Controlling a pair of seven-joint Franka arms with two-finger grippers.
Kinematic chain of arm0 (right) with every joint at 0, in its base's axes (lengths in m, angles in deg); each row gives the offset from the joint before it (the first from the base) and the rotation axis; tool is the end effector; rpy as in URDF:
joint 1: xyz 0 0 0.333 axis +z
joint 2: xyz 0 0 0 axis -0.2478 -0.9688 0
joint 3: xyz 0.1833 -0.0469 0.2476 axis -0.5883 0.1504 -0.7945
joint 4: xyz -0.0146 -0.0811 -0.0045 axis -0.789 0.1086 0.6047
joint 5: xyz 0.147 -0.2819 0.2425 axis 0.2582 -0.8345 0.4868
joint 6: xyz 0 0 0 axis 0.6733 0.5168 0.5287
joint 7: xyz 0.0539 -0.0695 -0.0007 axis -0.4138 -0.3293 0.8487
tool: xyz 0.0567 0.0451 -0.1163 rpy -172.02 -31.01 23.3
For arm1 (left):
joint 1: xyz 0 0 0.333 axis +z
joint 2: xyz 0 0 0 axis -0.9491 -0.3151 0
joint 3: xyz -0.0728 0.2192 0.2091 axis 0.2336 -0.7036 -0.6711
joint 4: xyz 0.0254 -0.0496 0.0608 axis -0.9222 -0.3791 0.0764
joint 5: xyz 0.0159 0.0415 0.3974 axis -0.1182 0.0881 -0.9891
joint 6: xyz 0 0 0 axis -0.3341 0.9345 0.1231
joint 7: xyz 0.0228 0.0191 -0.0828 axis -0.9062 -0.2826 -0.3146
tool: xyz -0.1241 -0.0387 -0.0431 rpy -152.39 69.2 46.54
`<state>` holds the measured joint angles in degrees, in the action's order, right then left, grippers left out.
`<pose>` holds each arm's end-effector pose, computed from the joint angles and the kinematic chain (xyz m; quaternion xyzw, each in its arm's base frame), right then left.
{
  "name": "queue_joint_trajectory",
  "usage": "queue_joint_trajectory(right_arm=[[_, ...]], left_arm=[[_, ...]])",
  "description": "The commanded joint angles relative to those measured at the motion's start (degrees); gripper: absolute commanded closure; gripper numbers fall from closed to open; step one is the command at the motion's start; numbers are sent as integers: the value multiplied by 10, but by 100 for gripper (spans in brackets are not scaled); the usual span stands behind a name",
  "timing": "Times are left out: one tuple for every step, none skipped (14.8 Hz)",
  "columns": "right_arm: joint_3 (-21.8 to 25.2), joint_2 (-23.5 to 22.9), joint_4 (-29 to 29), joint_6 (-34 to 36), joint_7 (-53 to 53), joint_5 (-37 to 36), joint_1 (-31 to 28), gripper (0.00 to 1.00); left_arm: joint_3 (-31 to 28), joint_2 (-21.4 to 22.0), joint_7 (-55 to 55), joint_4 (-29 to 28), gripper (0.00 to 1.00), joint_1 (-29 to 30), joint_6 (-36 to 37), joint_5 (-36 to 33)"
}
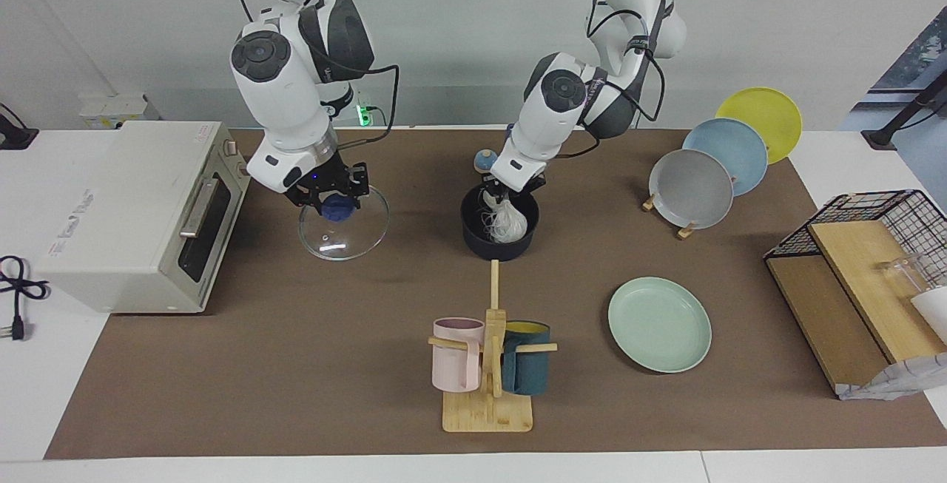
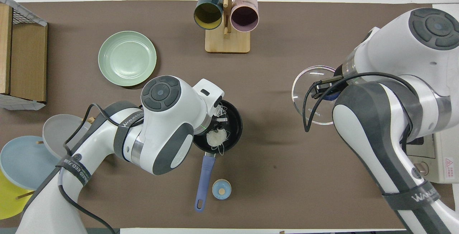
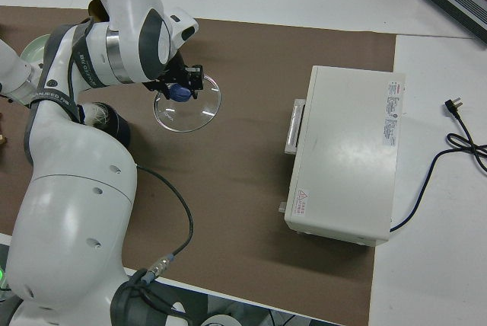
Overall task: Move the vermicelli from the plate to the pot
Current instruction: 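Open the left gripper to drop the vermicelli into the black pot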
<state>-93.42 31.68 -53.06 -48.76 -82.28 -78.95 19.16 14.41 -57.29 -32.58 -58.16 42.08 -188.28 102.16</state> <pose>0.5730 0.1386 0.4564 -0.9964 -0.0734 0.0372 0.0198 0.4573 -0.3780 0.3504 0.9922 0.0412 -0.0775 0.0886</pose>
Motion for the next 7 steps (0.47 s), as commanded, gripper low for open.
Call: queue_joint_trajectory(right_arm=[[-5,8,-4,-1,-26,10,10,53],[-5,9,-4,-2,-34,10,10,53],[-10,9,-4,-3,-37,10,10,53],[-11,9,-4,-3,-37,11,10,53],[-11,9,-5,-3,-38,10,10,53],[-12,9,-5,-3,-38,10,10,53],[-12,9,-5,-3,-41,10,10,53]], left_arm=[[-3,-2,7,-21,100,-2,-44,1],[-3,-5,13,-30,100,-1,-57,1],[-3,-4,22,-39,100,-1,-73,1],[-3,-4,33,-42,100,-1,-71,1],[-4,-4,38,-41,36,-2,-68,-5],[-4,-3,40,-38,0,-1,-63,-16],[-4,3,42,-35,0,4,-50,-20]])
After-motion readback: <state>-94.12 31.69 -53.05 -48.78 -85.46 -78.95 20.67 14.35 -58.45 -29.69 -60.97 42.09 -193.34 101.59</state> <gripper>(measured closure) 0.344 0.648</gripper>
